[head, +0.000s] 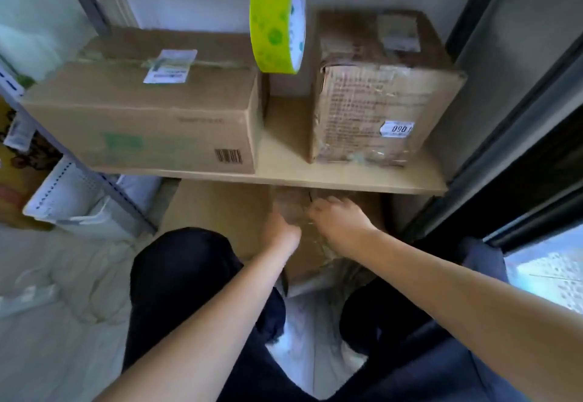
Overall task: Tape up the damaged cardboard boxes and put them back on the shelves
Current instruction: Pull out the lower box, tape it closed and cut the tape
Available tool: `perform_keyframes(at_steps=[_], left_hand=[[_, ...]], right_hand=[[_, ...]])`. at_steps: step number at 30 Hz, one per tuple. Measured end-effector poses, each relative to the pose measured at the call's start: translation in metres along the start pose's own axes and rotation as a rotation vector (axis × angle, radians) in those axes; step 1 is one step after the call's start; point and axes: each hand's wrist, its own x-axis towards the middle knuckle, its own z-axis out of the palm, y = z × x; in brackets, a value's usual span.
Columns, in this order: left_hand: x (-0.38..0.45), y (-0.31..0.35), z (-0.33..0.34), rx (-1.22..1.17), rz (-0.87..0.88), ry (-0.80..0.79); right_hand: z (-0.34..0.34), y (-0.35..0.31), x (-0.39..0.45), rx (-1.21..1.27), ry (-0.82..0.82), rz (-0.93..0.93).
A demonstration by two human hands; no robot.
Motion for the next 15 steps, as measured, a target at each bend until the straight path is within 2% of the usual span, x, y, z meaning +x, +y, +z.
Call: perform_keyframes(at_steps=[1,2,4,7,11,13,15], left_hand=[[0.013,-0.013,0.015,0.152,-0.039,-0.096],[0.027,-0.023,0.025,0.275,-0.030,-0.127],[0.052,-0.039,0.040,0.423,0.064,-0.107],[0.090,-0.048,0.045,0.609,0.185,-0.050],[0.139,-0.028,0.034,0.786,0.221,0.022],[0.158,-0.013,0.034,0.803,0.221,0.026],[0.170,-0.002,0.038,0.674,0.246,-0.035]], right_hand=[[0.035,0.007,0.008,0.020,-0.183,0.011],[0.064,0.012,0.016,0.029,-0.286,0.009],[0.119,0.015,0.025,0.036,-0.358,0.009],[0.169,0.008,0.019,0.062,-0.311,0.006],[0.174,0.011,0.014,0.059,-0.233,-0.003],[0.175,0.018,0.009,0.076,-0.258,-0.013],[0.174,0.029,0.000,0.088,-0.305,-0.025]])
